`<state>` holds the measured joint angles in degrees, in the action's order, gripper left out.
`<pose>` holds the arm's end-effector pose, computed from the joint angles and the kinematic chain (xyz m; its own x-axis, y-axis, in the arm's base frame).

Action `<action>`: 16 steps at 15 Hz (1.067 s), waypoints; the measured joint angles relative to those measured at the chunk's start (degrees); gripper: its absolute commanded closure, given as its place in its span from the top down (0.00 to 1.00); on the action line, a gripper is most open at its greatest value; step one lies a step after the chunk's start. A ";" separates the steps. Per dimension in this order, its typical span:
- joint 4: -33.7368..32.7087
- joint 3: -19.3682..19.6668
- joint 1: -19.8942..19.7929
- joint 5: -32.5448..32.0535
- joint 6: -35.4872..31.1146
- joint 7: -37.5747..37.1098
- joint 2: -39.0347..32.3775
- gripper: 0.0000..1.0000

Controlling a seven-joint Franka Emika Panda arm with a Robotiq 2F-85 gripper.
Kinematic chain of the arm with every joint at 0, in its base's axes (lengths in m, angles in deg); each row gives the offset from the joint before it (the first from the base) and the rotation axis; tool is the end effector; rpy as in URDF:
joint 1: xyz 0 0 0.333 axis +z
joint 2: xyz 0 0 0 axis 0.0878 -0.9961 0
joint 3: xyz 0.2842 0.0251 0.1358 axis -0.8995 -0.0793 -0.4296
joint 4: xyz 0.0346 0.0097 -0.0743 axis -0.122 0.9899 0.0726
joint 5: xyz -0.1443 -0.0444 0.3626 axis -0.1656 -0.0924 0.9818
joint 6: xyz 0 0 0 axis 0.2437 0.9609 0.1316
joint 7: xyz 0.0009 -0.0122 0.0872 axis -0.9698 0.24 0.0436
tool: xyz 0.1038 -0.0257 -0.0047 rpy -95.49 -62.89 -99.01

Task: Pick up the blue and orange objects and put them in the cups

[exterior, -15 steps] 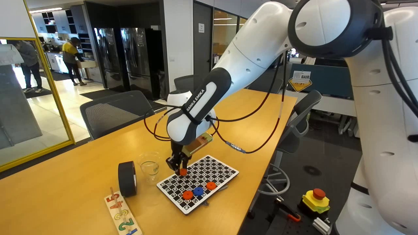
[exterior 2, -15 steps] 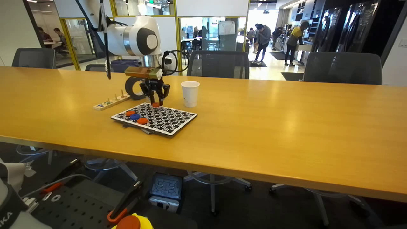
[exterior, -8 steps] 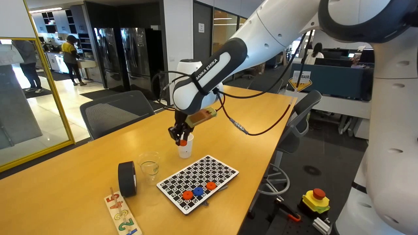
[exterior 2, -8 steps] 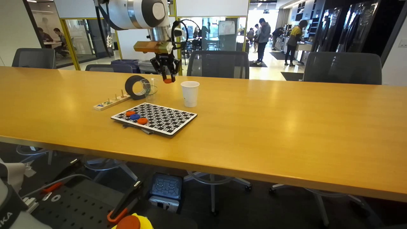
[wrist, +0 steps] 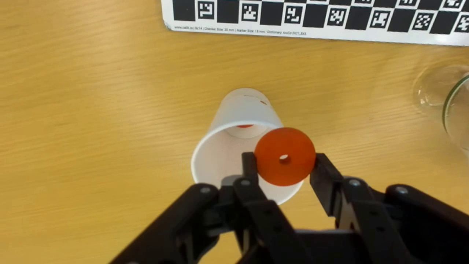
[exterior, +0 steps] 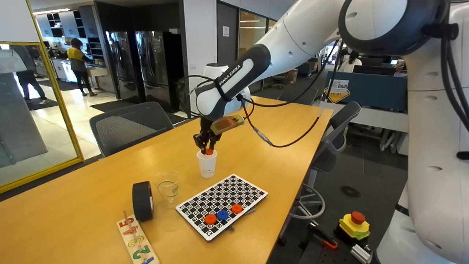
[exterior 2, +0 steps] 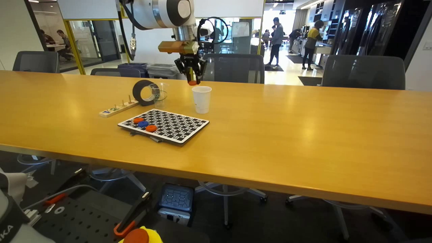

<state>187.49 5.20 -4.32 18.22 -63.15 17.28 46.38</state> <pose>0.6284 0.0020 0.3303 0.9793 0.0101 0.2023 0.0025 -0.9993 0.0377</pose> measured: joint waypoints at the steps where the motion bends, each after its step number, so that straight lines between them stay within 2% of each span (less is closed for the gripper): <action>1: -1.26 0.02 -0.32 0.00 0.26 0.17 -1.21 0.21; 5: -6.39 0.03 -1.40 0.08 1.82 0.95 -5.76 0.21; 6: -7.58 0.03 -1.63 0.09 2.13 1.09 -6.74 0.66; 8: -9.41 0.03 -1.97 0.15 2.87 1.20 -8.25 0.72; 11: -10.60 0.03 -2.10 0.16 4.14 1.21 -9.34 0.96; 12: -10.48 0.03 -2.01 0.12 4.24 1.21 -9.35 0.99; 16: -8.34 -0.19 -0.84 -0.60 4.22 1.26 -8.09 1.00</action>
<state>179.14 5.01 -5.16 17.62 -58.93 18.55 38.28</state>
